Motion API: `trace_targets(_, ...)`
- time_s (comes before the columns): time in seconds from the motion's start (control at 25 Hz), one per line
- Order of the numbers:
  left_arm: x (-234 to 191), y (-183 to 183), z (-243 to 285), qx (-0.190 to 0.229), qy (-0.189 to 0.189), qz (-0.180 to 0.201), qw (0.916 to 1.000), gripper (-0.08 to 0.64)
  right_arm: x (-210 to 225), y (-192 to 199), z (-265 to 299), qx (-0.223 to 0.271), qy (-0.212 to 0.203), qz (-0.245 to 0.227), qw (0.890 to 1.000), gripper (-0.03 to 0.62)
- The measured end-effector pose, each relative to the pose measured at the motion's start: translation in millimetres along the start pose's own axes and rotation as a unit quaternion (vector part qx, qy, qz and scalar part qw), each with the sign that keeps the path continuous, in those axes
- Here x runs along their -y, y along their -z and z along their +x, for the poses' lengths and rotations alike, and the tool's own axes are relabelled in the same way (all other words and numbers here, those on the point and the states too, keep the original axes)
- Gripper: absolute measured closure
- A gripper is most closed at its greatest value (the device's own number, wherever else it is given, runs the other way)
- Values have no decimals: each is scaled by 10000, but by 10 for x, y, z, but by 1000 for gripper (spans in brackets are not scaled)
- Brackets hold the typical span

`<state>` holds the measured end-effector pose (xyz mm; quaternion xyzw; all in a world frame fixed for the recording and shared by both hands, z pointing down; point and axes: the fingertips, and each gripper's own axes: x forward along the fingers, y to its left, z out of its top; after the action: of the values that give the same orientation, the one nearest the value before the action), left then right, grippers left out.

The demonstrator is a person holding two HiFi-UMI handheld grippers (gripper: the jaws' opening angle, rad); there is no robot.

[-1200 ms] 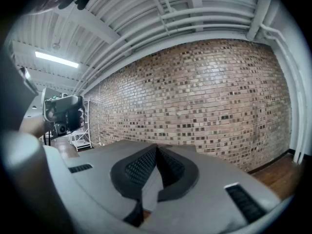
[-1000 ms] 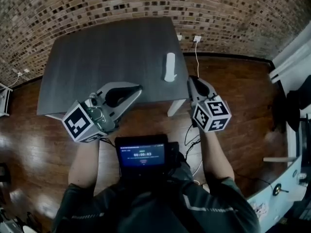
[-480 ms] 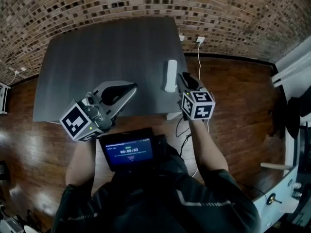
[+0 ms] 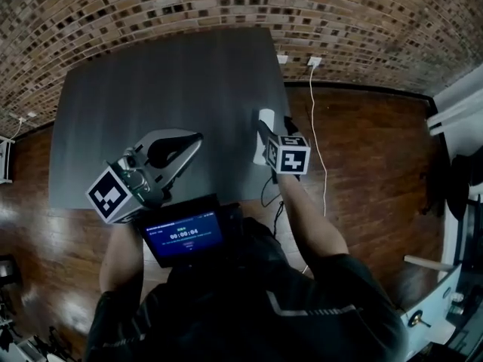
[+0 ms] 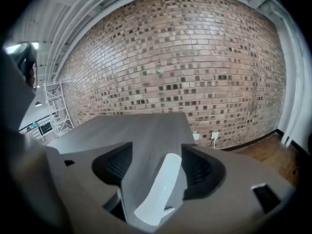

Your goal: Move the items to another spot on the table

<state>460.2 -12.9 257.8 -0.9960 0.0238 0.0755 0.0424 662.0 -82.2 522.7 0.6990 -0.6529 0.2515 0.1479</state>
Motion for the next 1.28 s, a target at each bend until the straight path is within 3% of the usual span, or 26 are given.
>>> trace_targets(0.36,-757,278,29,-58,-45,-355,9993,568,59,382,879,-1218,201,248,9920,267)
trace_targets(0.44,-728,302,56,-29,55,-382,9992,568,117,531,919,-1427,313,276,9889,267)
trace_targets(0.52,-680,329,70,-48,159,-397,9991,568,155,680,920,-1596,370,378,9858,219)
trace_targets(0.72,-787,414,79,-47,261,-518,9983,568,241,903,1021,-1983,590,458,9773,219)
trace_targets(0.96,-769,480,83,-120,299,-626,9975,568,280,1077,1016,-2149,540,434,9742,229)
trace_targets(1.04,-757,485,83,-141,281,-623,9976,568,306,1102,1015,-2167,551,425,9737,310)
trace_targets(1.28,-854,490,26,-61,167,-697,9974,568,322,1067,1135,-2131,343,383,9757,330)
